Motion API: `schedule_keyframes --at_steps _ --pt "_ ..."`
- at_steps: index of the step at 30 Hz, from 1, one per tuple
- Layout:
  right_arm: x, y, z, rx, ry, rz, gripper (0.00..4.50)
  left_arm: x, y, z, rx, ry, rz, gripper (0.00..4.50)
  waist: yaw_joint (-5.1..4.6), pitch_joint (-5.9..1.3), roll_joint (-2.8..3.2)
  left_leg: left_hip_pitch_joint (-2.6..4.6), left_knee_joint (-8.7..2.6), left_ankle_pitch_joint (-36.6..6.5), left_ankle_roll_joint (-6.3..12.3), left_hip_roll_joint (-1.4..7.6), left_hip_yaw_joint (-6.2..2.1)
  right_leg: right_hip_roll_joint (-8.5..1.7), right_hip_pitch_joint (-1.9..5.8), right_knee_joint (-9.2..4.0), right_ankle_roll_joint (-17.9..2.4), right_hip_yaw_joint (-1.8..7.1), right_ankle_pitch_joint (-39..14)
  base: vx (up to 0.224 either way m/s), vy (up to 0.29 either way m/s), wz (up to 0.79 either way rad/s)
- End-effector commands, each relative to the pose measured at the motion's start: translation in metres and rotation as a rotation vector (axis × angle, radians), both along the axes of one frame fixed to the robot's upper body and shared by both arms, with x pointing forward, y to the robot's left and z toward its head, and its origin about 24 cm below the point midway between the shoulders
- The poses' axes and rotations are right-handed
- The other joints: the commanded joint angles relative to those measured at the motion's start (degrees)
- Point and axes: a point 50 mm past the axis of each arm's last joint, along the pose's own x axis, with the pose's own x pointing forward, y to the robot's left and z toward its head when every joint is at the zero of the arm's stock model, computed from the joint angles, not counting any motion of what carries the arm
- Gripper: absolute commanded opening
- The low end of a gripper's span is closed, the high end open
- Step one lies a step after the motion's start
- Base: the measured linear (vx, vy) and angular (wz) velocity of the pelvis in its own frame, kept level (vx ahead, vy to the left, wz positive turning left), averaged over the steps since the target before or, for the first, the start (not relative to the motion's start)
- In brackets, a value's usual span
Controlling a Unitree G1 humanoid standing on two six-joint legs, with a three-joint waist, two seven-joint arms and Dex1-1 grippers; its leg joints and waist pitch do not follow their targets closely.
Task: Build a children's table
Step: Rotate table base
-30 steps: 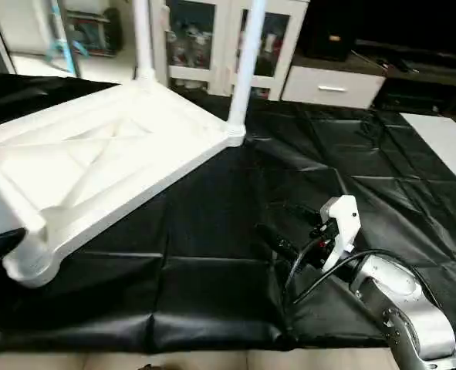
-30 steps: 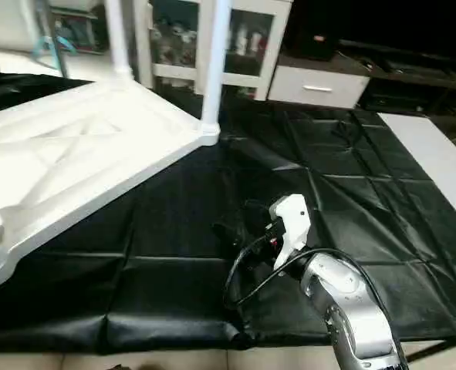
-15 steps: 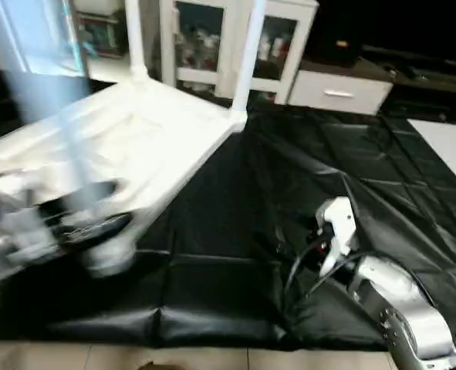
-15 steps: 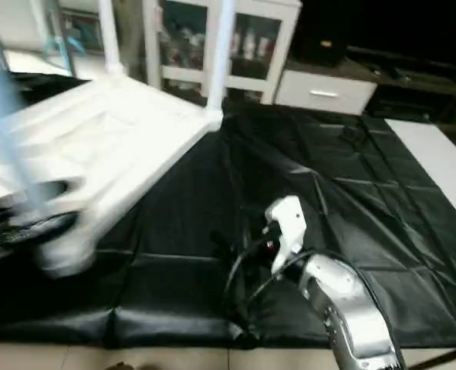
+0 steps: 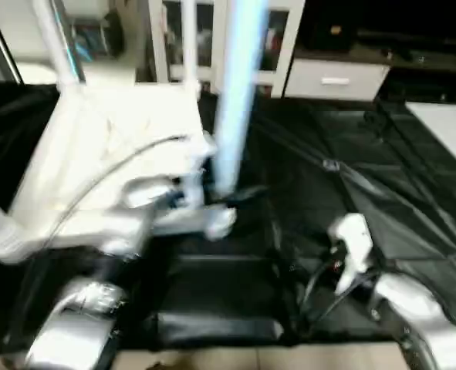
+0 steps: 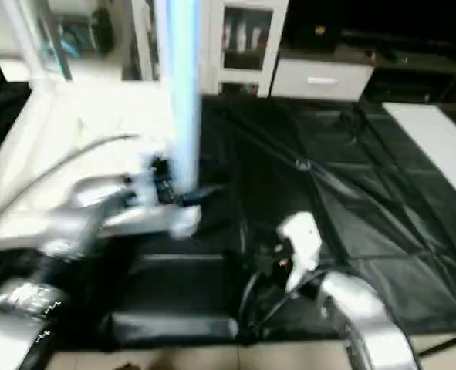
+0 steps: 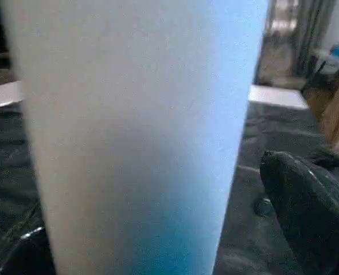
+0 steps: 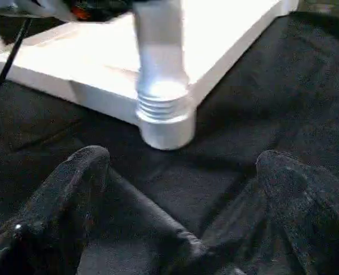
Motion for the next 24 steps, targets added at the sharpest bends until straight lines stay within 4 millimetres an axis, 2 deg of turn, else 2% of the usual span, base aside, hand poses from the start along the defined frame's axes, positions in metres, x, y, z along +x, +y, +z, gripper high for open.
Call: schedule_keyframes --at_steps 1,2,4,5,6,7,8,9,10,11,12,13,14,16,17,18,19,21,24 --pt "0.0 -0.004 0.005 -0.001 -0.016 -0.014 4.47 -0.002 -0.009 -0.005 0.041 -0.005 -0.028 4.47 -0.12 -3.62 0.11 -0.05 -2.92 -3.5 1.38 -0.64 0.66 -2.89 3.25 -3.33 -11.4 1.9 10.3 0.0 0.0 0.0" --pt "0.0 -0.005 0.006 -0.004 -0.016 -0.018 4.47 0.002 -0.022 -0.005 0.06 -0.029 -0.004 4.47 -0.32 -3.45 0.26 -0.07 -2.92 -4.2 2.03 -0.59 0.81 -2.78 3.01 -3.62 -11.9 1.89 9.4 0.0 0.0 0.0" --pt "-0.001 -0.006 0.007 -0.009 -0.017 -0.021 4.47 0.012 -0.045 0.0 0.06 -0.073 0.081 4.47 -0.13 -3.5 0.27 0.46 -2.73 -5.6 2.57 -0.37 0.84 -2.9 2.82 -3.92 -12.4 1.94 8.0 0.0 0.0 0.0" --pt "-0.001 -0.006 0.007 -0.009 -0.017 -0.021 4.47 0.012 -0.045 0.0 0.06 -0.073 0.081 4.47 -0.05 -3.55 0.25 0.46 -2.77 -6.0 2.48 -0.25 0.8 -3.03 2.92 -3.79 -12.5 1.92 7.5 0.0 0.0 0.0" --pt "-0.001 -0.005 0.007 -0.01 -0.019 -0.019 4.47 0.014 -0.051 0.003 0.059 -0.094 0.109 4.47 -0.05 -3.41 -0.08 -0.04 -2.97 -6.1 2.39 -0.25 0.62 -3.19 3.27 -3.83 -12.3 1.82 6.6 0.0 0.0 0.0" --pt "0.0 -0.005 0.008 -0.011 -0.021 -0.013 4.47 0.015 -0.051 0.003 0.054 -0.091 0.113 4.47 -0.03 -3.39 -0.54 -0.05 -3.01 -6.1 2.42 -0.27 0.62 -3.21 3.31 -3.86 -12.0 1.77 6.1 0.0 0.0 0.0" --pt "0.0 -0.004 0.008 -0.011 -0.022 -0.011 4.47 0.016 -0.051 0.003 0.053 -0.088 0.11 4.47 -0.01 -3.36 -0.25 0.13 -3.01 -6.3 2.68 -0.26 0.64 -3.32 3.03 -3.86 -12.0 1.8 5.2 0.0 0.0 0.0" --pt "0.0 -0.004 0.008 -0.011 -0.022 -0.009 4.47 0.016 -0.05 0.003 0.053 -0.086 0.109 4.47 -0.17 -3.29 -0.31 -0.06 -3.06 -6.3 2.84 -0.36 0.67 -3.36 3.08 -3.95 -12.0 1.78 4.5 0.0 0.0 0.0" --pt "0.001 -0.003 0.008 -0.009 -0.021 -0.002 4.47 0.016 -0.044 0.001 0.051 -0.081 0.099 4.47 -0.16 -3.29 -0.62 -0.04 -3.04 -6.1 3.16 -0.43 0.72 -3.39 3.01 -3.96 -12.0 1.74 3.9 0.0 0.0 0.0" --pt "0.001 -0.002 0.007 -0.007 -0.019 0.004 4.47 0.016 -0.038 -0.001 0.056 -0.078 0.096 4.47 -0.2 -3.27 -1.36 -0.06 -3.08 -6.1 3.52 -0.39 0.8 -3.4 3.03 -4.05 -11.9 1.71 3.6 0.0 0.0 0.0" --pt "0.001 -0.002 0.007 -0.007 -0.019 0.004 4.47 0.016 -0.038 -0.001 0.056 -0.078 0.096 4.47 -0.15 -3.26 -0.75 -0.03 -3.12 -5.8 3.79 -0.29 0.76 -3.57 2.86 -3.95 -12.0 1.7 3.0 0.0 0.0 0.0" --pt "0.001 -0.002 0.007 -0.006 -0.018 0.006 4.47 0.016 -0.037 -0.002 0.057 -0.079 0.095 4.47 -0.2 -3.25 -0.72 -0.06 -3.05 -5.8 3.86 -0.27 0.8 -3.59 2.8 -3.97 -12.1 1.73 3.2 0.0 0.0 0.0" --pt "0.002 0.001 0.006 -0.001 -0.013 0.016 4.47 0.016 -0.026 -0.006 0.056 -0.061 0.088 4.47 -0.16 -3.15 -1.89 -0.1 -3.1 -5.5 4.27 -0.29 0.88 -3.5 2.83 -4.05 -11.9 1.63 2.9 0.0 0.0 0.0" --pt "0.003 0.006 0.004 0.01 -0.004 0.039 4.47 0.013 -0.01 -0.013 0.048 -0.029 0.075 4.47 -0.13 -3.0 -1.5 -0.24 -3.29 -5.5 4.41 -0.27 0.82 -3.79 2.71 -3.87 -11.8 1.58 1.0 0.0 0.0 0.0" --pt "0.004 0.007 0.004 0.01 -0.004 0.042 4.47 0.013 -0.006 -0.014 0.053 -0.026 0.081 4.47 -0.27 -2.95 -1.26 -0.07 -3.34 -6.0 4.25 -0.21 0.88 -3.73 2.46 -4.02 -11.7 1.59 0.1 0.0 0.0 0.0" --pt "0.006 0.011 0.003 0.013 -0.001 0.054 4.47 0.014 0.01 -0.023 0.087 -0.014 0.11 4.47 -0.26 -2.99 -1.63 0.12 -3.36 -6.4 4.13 -0.04 0.88 -3.77 2.31 -3.99 -11.9 1.57 0.2 0.0 0.0 0.0" --pt "0.006 0.011 0.003 0.013 -0.001 0.054 4.47 0.014 0.01 -0.023 0.087 -0.014 0.11 4.47 -0.33 -2.94 -1.41 0.08 -3.44 -6.8 3.98 -0.05 0.86 -3.74 2.23 -3.96 -11.8 1.55 0.0 0.0 0.0 0.0" --pt "0.008 0.012 0.003 0.016 -0.001 0.057 4.47 0.013 0.032 -0.03 0.113 0.01 0.148 4.47 -0.26 -2.95 -1.49 0.27 -3.59 -7.7 3.11 0.05 0.86 -3.77 2.09 -3.95 -11.5 1.56 0.1 0.0 0.0 0.0" --pt "0.009 0.013 0.003 0.016 -0.002 0.058 4.47 0.012 0.039 -0.032 0.117 0.031 0.146 4.47 0.1 -2.93 -1.26 0.47 -3.69 -7.9 2.12 0.2 0.9 -3.87 1.88 -3.79 -11.6 1.59 1.3 0.0 0.0 0.0"
